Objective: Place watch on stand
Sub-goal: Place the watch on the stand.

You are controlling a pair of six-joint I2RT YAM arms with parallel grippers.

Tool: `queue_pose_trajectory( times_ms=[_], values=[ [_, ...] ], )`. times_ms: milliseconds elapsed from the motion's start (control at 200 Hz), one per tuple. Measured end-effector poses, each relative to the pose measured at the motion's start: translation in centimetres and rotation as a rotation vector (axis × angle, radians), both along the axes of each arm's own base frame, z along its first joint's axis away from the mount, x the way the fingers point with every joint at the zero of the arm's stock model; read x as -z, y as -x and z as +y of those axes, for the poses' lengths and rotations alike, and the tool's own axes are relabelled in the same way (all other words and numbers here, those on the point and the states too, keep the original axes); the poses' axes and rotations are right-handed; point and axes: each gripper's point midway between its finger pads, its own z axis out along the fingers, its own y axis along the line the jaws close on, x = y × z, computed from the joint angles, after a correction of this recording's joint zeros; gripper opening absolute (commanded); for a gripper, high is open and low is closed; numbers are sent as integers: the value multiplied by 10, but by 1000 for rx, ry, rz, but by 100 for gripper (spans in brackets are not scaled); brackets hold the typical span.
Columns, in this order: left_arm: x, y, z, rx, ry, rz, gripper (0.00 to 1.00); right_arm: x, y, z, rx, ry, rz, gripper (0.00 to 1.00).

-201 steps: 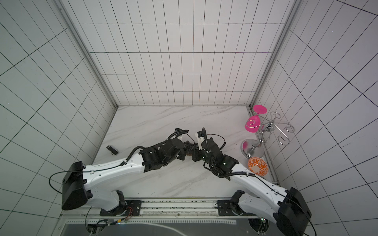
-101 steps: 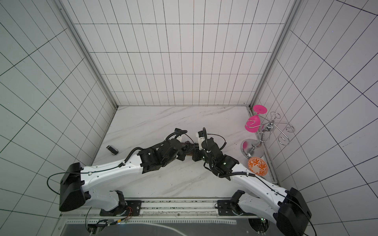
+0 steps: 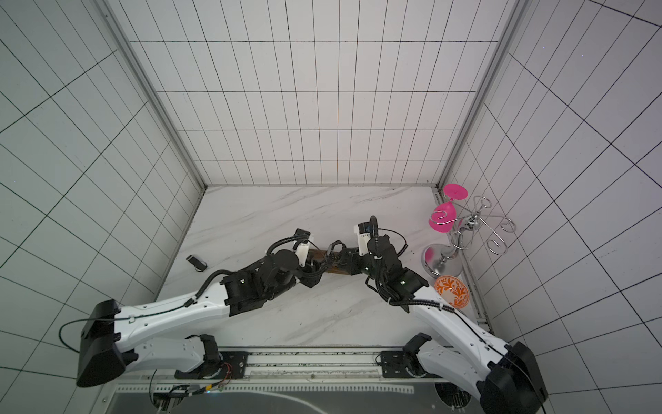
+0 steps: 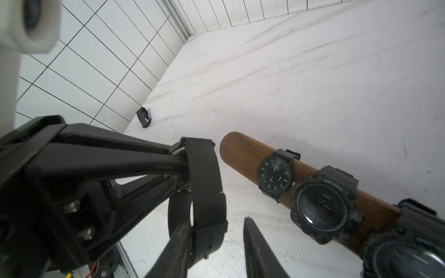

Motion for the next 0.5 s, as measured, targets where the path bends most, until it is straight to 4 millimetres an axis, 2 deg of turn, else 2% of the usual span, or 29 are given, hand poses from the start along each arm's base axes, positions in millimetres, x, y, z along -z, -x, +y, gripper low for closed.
queue_pose_trajectory(
  times_ms=[280, 500],
  values=[
    [-5, 10, -13, 24, 3, -26, 0, -2, -5, 5, 11, 8, -10, 47],
    [-8, 16, -18, 33, -6, -43, 0, 8, -9, 5, 32, 40, 6, 33]
  ],
)
